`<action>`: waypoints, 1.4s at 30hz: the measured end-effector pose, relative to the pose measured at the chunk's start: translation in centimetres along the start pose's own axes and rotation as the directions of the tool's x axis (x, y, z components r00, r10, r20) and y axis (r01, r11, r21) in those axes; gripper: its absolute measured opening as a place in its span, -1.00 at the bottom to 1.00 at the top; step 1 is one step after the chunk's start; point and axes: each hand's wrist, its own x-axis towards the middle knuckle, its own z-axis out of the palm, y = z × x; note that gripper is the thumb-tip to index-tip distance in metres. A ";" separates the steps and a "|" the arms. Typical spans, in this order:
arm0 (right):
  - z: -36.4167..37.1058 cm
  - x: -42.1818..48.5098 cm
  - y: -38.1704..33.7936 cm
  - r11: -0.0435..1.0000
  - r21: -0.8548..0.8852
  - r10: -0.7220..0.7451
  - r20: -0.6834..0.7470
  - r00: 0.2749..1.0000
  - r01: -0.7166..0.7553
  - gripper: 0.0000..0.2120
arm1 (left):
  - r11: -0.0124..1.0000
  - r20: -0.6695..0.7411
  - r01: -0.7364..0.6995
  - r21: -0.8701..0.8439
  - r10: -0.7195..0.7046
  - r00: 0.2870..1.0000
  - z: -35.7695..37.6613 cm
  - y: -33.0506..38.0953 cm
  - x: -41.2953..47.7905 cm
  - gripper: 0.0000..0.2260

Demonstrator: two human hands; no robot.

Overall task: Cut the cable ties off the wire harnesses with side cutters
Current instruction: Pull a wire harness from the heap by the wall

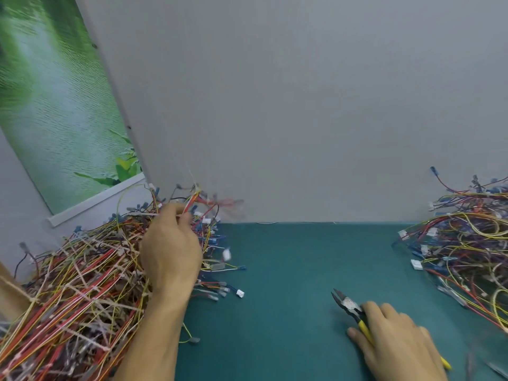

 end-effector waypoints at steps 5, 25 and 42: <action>-0.4 -0.1 -0.1 1.000 0.008 0.012 0.023 1.000 -0.013 -0.67 | 0.959 0.490 0.151 0.239 -0.253 0.834 1.7 -0.4 -0.7 -0.87; -3.0 0.6 0.9 0.730 0.662 0.283 -0.070 0.956 -0.167 -0.87 | 0.908 0.489 0.018 -0.419 0.209 0.847 4.0 5.8 -10.3 -0.82; -4.1 4.0 -1.1 0.228 0.868 0.248 0.386 0.888 -0.441 -0.88 | 0.616 0.453 -0.586 -0.526 0.786 0.420 2.0 7.0 -12.8 -0.96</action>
